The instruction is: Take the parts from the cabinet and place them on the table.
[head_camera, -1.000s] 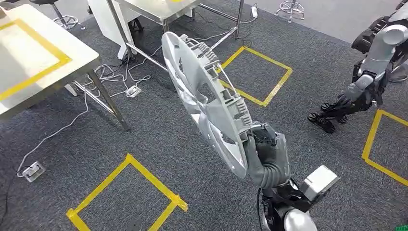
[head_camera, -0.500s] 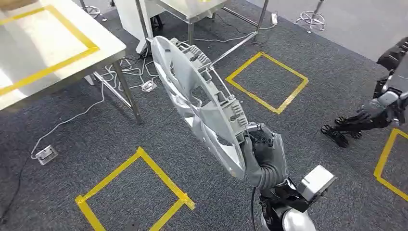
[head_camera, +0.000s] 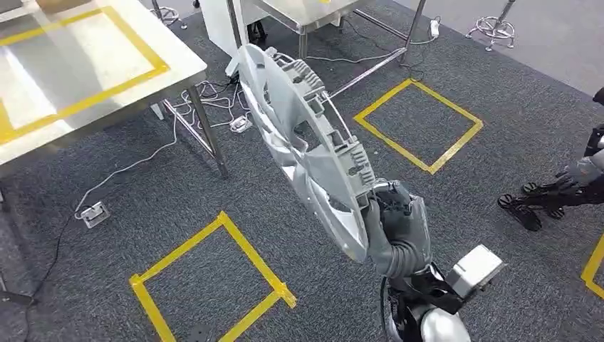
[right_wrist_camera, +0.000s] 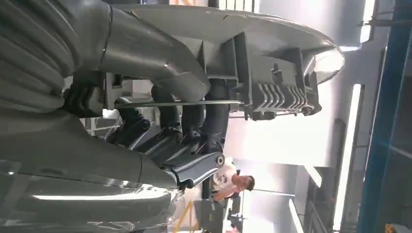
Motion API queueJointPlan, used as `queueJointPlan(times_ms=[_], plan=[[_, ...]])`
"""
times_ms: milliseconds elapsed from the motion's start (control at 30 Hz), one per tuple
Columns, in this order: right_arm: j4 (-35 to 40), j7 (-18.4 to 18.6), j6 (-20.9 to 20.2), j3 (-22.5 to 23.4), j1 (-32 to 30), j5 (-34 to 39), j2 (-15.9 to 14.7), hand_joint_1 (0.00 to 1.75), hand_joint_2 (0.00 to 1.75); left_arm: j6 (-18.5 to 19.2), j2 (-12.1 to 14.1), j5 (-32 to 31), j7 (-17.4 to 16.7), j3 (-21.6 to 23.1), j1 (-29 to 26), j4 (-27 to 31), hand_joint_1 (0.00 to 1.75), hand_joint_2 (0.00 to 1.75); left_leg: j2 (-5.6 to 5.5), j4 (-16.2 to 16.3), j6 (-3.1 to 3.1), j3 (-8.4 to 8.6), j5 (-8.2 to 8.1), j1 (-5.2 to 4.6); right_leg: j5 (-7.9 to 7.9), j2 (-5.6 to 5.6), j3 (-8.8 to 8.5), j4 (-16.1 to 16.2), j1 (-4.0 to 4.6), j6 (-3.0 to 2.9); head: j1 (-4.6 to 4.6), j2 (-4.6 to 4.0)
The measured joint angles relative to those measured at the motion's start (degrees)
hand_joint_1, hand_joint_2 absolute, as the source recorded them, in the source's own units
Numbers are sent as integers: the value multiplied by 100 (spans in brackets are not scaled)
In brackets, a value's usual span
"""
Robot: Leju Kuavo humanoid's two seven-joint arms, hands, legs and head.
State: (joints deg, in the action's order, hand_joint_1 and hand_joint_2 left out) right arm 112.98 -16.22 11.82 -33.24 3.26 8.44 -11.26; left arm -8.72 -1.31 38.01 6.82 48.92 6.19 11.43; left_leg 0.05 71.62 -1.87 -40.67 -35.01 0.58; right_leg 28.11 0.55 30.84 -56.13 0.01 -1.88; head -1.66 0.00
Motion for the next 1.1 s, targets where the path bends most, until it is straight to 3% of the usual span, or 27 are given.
queueJointPlan(times_ms=[33, 67, 100, 167, 200, 233, 267, 300, 367, 400, 433, 500, 533, 567, 600, 667, 700, 733, 800, 867, 900, 933, 1033, 1067, 1100], plan=[[-2, 0, 0, 0, -9, 11, -2, 175, 175, 0, 0, 0, -11, 0, -4, -2, 0, 0, -5, 315, -25, -141, -90, 6, 2, 38, 1, -6, 0, -1, 32, 0], [-9, 0, -2, 0, -21, 18, -4, 175, 175, 0, 0, 2, -15, 0, -8, -2, 0, 0, -2, 375, -45, -159, -34, 14, 7, 75, 2, -15, -3, 7, 61, 0], [-15, 0, -17, -4, -22, 41, -4, 175, 175, 0, 2, 4, -15, 0, -9, -4, 0, 0, 5, 153, -64, -36, 153, 30, 17, 106, 1, -33, -11, 19, 94, 0], [-15, 0, -28, -9, -19, 50, -2, 175, 175, 0, 13, 7, -15, 0, -7, -7, 0, 0, 113, -802, -87, 497, 645, 52, 67, 142, -1, -101, -37, 87, 151, 0], [-15, -4, -31, -7, -18, 50, -2, 175, 175, 0, 13, 7, -15, 0, -4, -7, 0, 0, 270, -1140, -98, 664, 618, 38, 103, 164, 4, -151, -39, 134, 175, 0], [-13, -7, -28, -2, -14, 52, -4, 175, 175, 0, 2, 7, -15, 0, 2, -4, 0, 0, 329, -1185, -35, 693, 591, 6, 132, 165, 38, -212, 9, 175, 243, 0], [-13, -9, -31, -4, -12, 48, -2, 175, 175, 0, 11, 7, -17, 0, -2, -4, 0, 0, 276, -1165, 69, 667, 595, 4, 130, 179, 48, -212, 10, 192, 202, 0], [-13, -9, -31, -7, -18, 55, -4, 175, 175, 0, 9, 7, -20, 0, -14, -7, 0, 0, 266, -1166, 92, 657, 599, -9, 128, 197, 42, -208, 5, 196, 148, 0], [-13, -13, -37, -7, -17, 63, -4, 175, 175, 0, 13, 7, -22, 0, -13, -7, 0, 0, 191, -1186, 165, 651, 626, 4, 147, 234, 38, -215, -18, 232, 151, 0], [-13, -13, -39, -7, -15, 72, -4, 175, 175, 0, 13, 7, -22, 0, -7, -7, 0, 0, 157, -1188, 195, 653, 638, 10, 262, 135, 75, -311, -35, 274, 133, 0], [-11, -17, -39, -4, -17, 79, -9, 175, 175, 0, 11, 7, -22, 0, -1, -4, 0, 0, 126, -1187, 225, 650, 643, 9, 473, 49, 182, -603, -46, 296, 83, 0], [-13, -20, -39, -6, -22, 85, -11, 175, 175, 0, 11, 7, -22, 0, 1, -7, 0, 0, 57, -1186, 253, 636, 652, -6, 940, 2, 583, -1550, -49, 316, 17, 0], [-15, -20, -39, -4, -30, 96, -11, 175, 175, 0, 11, 7, -22, 0, -1, -7, 0, 0, 15, -1186, 262, 629, 656, -14, 1051, 2, 745, -1903, -49, 310, -5, 0], [-17, -20, -39, -7, -39, 101, -13, 175, 175, 0, 11, 7, -22, 0, -2, -7, 0, 0, -32, -1185, 266, 627, 659, -23, 1023, -1, 802, -2020, -46, 293, -22, 0], [-17, -20, -39, -7, -41, 101, -15, 175, 175, 0, 13, 7, -24, 0, -3, -7, 0, 0, -79, -1185, 269, 630, 661, -32, 870, -13, 741, -1878, -42, 259, -50, 0], [-13, -20, -39, -7, -37, 101, -15, 175, 175, 0, 13, 7, -22, 0, -1, -7, 0, 0, -180, -1186, 274, 652, 665, -62, 315, -71, 344, -980, -24, 147, -111, 0], [-11, -20, -39, -7, -32, 103, -15, 175, 175, 0, 2, 7, -22, 0, -2, -4, 0, 0, -215, -1190, 274, 654, 667, -49, 86, -191, 128, -474, 6, 63, -127, 0], [-9, -20, -39, -4, -34, 105, -15, 175, 175, 0, -18, 9, -24, 0, 4, -4, 0, 0, -244, -1186, 252, 637, 680, -76, 157, -281, 54, -364, 5, 17, -83, 0], [0, -24, -42, -4, -29, 107, -20, 175, 175, 0, -20, 9, -24, 0, 5, 0, 0, 0, -303, -1188, 187, 585, 721, -20, 118, -249, 64, -292, 39, 32, -140, 0], [4, -22, -42, -4, -20, 109, -17, 175, 175, 4, -20, 7, -31, 0, -7, 0, 0, 0, -354, -1233, 113, 567, 767, -27, 104, -189, 25, -139, 36, 20, -166, 0], [2, -22, -39, -4, -17, 107, -15, 175, 175, 2, -15, 9, -33, 0, -9, -4, 0, 0, -176, -1179, 101, 541, 684, -35, 31, -109, -11, -37, -12, 53, -162, 0], [4, -24, -42, -4, -21, 107, -13, 175, 175, 2, -9, 9, -31, 0, -4, -4, 0, 0, -22, -996, 74, 448, 502, -47, 9, -99, -16, -1, -13, 18, -107, 0], [0, -26, -39, -2, -31, 109, -7, 175, 175, 2, -4, 9, -31, 0, -4, -4, 0, 0, -8, 191, -2, -62, -69, 5, 3, 16, -8, -5, -13, 9, 17, 0], [-7, -26, -39, -2, -36, 109, -9, 175, 175, 2, -4, 9, -33, 0, -7, -4, 0, 0, -6, 396, -29, -148, -88, 10, 5, 50, -4, -13, -14, 12, 46, 0], [-9, -26, -42, -4, -36, 109, -7, 175, 175, 2, -2, 9, -33, 0, -10, -7, 0, 0, 0, 318, -46, -96, 22, 20, 10, 81, -5, -26, -17, 19, 74, 0]])
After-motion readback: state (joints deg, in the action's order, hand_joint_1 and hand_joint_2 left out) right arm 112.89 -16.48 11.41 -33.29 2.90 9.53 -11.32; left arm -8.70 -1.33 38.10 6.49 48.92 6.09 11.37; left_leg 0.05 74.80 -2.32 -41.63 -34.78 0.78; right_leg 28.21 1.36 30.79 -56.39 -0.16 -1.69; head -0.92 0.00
